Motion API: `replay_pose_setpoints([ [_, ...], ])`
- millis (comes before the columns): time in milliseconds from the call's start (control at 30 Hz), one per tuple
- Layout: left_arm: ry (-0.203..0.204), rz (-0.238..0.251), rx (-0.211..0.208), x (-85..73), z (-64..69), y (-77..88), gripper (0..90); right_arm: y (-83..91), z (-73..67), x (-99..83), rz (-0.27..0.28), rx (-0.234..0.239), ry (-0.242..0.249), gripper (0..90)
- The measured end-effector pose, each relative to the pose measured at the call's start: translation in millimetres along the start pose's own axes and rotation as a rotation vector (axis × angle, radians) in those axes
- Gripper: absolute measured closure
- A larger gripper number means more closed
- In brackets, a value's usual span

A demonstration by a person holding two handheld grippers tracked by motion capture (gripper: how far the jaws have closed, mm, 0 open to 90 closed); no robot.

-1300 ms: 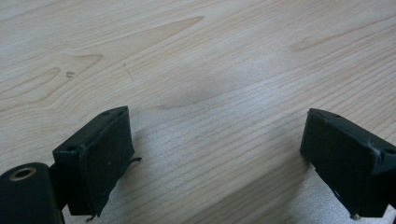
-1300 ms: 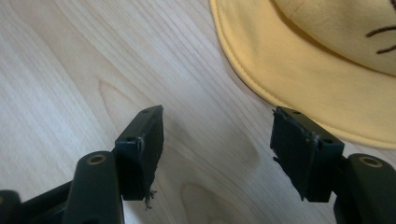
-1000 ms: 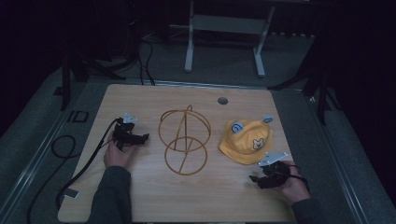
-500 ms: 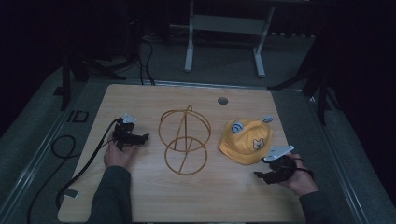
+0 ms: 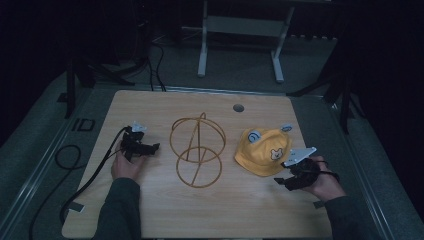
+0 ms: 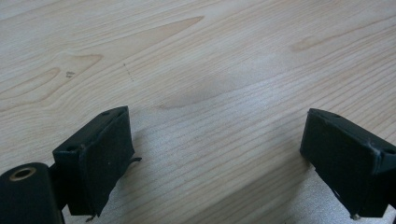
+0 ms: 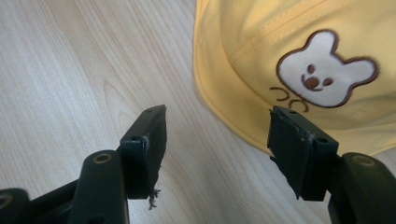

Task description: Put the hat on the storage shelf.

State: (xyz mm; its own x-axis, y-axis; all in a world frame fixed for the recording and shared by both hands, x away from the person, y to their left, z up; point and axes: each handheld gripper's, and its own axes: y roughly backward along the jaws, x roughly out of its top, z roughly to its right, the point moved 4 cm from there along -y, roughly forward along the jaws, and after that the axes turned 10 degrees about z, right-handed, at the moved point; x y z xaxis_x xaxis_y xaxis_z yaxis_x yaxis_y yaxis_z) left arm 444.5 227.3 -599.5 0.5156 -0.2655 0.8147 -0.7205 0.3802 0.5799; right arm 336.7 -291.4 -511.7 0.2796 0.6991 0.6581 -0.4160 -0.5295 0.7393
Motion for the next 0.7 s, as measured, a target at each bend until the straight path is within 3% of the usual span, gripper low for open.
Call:
replay_pose_setpoints([
  [700,0.0,0.0,0.0,0.0,0.0,0.0,9.2,12.4,21.4,24.2,-0.006,-0.02,0.024,39.4],
])
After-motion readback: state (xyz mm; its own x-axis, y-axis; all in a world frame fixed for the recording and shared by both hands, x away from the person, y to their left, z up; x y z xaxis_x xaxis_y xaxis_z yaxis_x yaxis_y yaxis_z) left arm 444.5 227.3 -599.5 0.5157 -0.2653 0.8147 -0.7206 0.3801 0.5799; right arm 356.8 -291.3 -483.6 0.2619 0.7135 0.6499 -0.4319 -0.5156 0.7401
